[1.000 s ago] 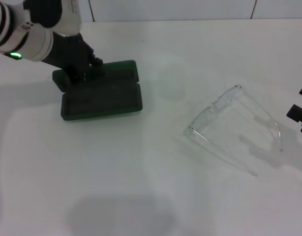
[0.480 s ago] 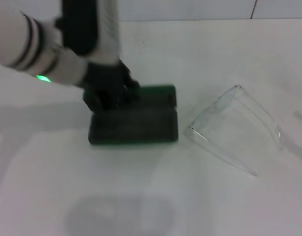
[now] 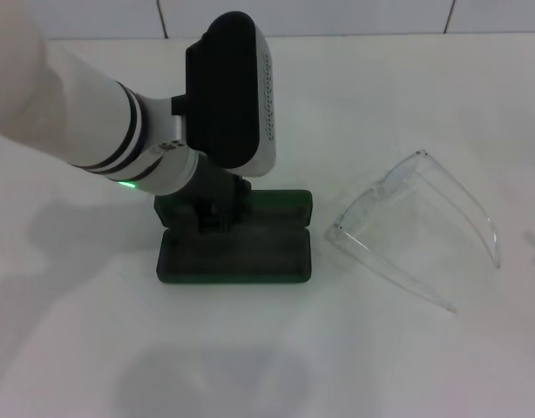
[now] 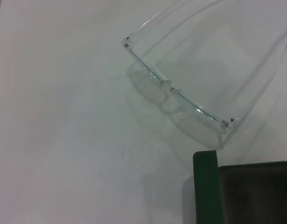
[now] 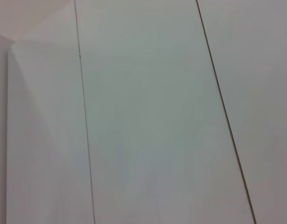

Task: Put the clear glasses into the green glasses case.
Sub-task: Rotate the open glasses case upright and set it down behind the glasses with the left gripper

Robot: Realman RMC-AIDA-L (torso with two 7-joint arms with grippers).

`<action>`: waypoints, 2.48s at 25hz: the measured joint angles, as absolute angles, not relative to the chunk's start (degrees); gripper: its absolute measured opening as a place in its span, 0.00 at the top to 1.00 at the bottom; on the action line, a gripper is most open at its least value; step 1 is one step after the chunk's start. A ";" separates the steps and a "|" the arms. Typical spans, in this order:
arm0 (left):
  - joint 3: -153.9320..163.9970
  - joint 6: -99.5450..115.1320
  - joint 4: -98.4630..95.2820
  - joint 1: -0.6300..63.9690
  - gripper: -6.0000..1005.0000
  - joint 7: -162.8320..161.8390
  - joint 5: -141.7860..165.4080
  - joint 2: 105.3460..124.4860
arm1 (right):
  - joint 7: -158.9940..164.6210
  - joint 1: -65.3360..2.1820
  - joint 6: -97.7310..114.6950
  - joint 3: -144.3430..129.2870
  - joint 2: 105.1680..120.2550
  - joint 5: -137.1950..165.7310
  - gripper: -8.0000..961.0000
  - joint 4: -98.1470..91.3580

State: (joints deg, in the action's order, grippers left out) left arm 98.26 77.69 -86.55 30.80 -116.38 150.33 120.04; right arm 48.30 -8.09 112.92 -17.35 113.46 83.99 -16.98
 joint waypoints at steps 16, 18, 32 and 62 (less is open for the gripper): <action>111.13 62.07 -85.87 34.03 0.80 -127.83 150.18 120.32 | 47.01 -8.39 112.55 -17.41 113.53 84.12 0.26 -16.24; 111.31 60.16 -85.47 34.05 0.80 -128.23 150.34 120.32 | 47.00 -8.23 112.55 -17.19 113.56 84.16 0.26 -16.02; 115.15 50.01 -78.88 34.35 0.81 -129.54 153.35 120.42 | 46.25 -8.22 111.81 -16.96 113.65 84.05 0.26 -15.55; 115.14 46.82 -77.74 34.43 0.62 -132.70 156.43 120.26 | 45.53 -8.73 110.53 -17.28 113.64 84.13 0.26 -15.56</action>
